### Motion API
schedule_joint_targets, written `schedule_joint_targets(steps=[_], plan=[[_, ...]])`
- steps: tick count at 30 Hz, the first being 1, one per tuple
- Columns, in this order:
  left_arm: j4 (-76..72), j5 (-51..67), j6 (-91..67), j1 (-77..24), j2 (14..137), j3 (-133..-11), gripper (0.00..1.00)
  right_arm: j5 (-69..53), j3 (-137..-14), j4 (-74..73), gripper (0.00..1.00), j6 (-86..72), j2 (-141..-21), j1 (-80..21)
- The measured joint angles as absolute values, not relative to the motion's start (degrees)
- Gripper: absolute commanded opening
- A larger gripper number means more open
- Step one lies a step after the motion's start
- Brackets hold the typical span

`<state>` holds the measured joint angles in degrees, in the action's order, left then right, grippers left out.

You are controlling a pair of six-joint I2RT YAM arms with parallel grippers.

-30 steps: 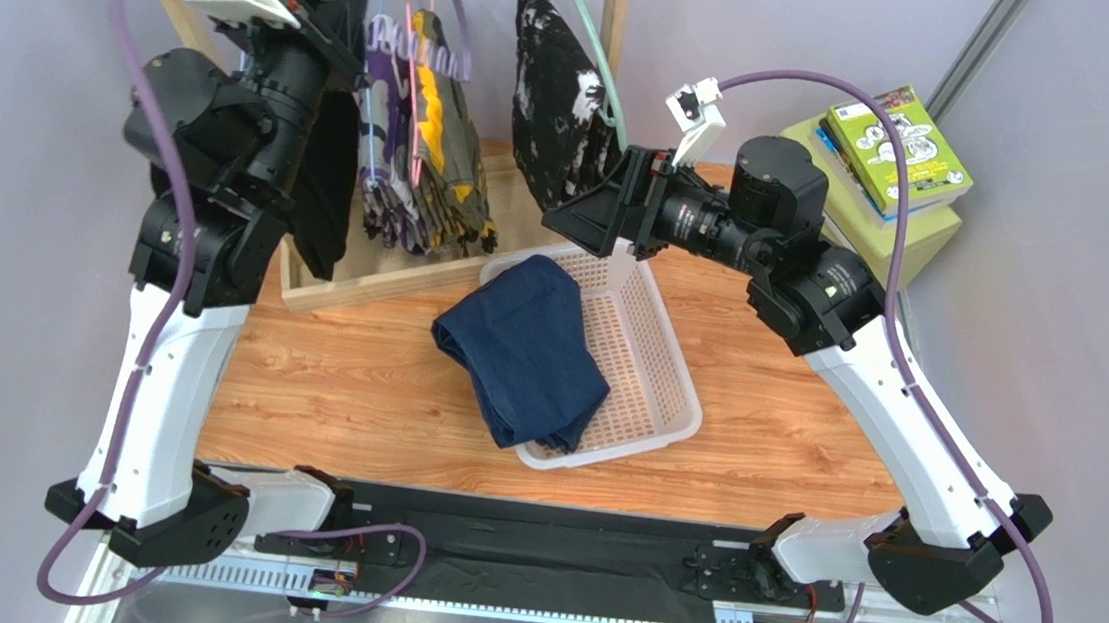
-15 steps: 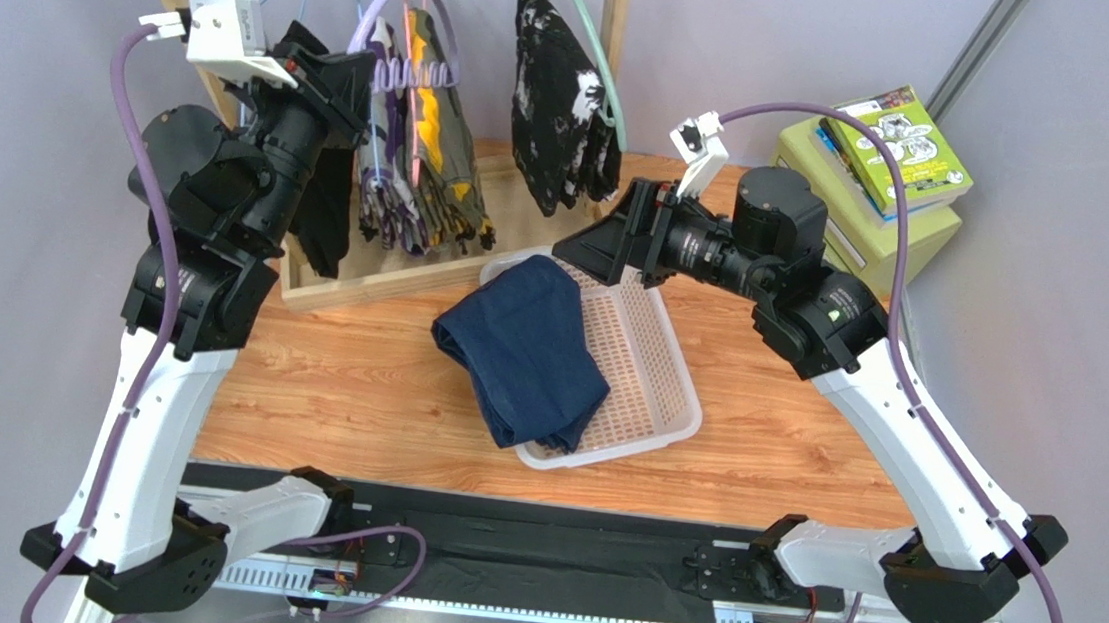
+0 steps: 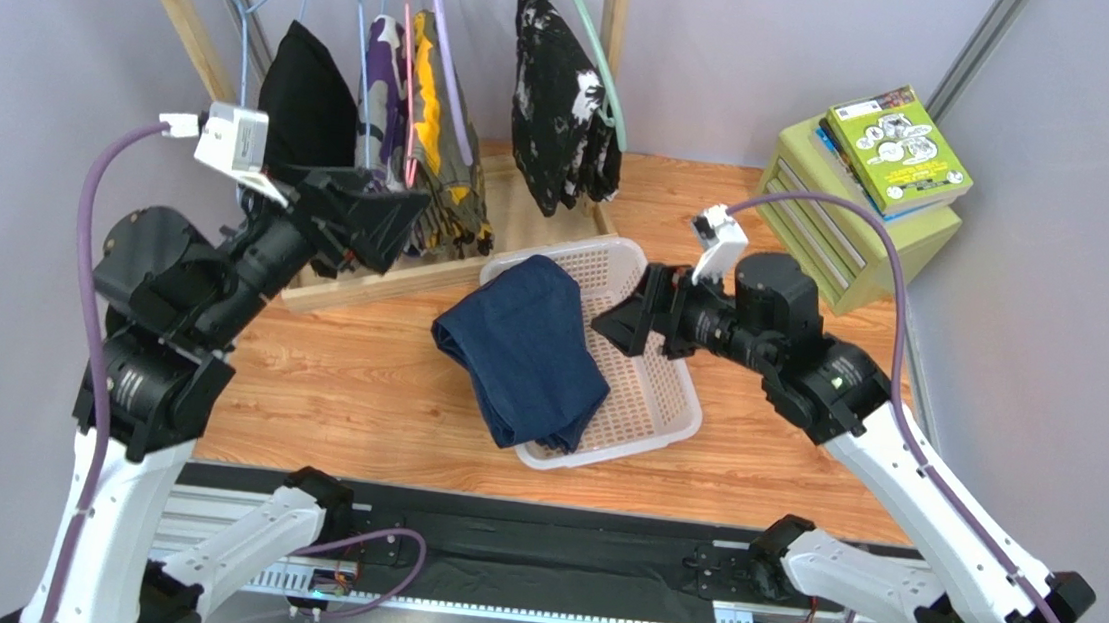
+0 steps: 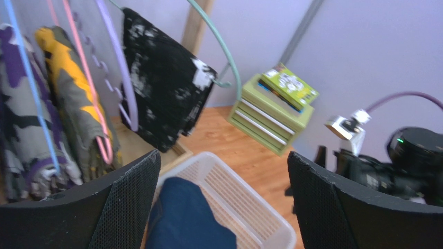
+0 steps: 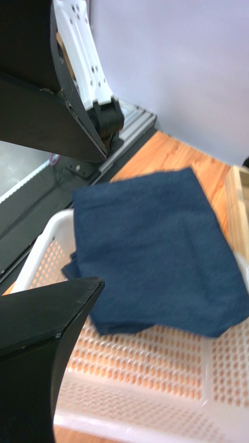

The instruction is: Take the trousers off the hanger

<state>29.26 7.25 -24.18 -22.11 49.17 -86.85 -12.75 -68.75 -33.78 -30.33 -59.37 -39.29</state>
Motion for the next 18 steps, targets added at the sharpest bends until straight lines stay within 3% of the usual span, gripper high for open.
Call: schedule_joint_targets(steps=[7, 18], plan=[[30.17, 20.80, -27.40, -22.11, 39.22, -76.05, 1.00, -7.27, -52.47, -30.17, 0.93, -31.27, -49.47, -39.29], [15.66, 37.39, -40.07, -22.11, 19.46, -40.23, 1.00, 1.78, -32.67, -22.96, 1.00, -39.31, -33.17, -39.29]])
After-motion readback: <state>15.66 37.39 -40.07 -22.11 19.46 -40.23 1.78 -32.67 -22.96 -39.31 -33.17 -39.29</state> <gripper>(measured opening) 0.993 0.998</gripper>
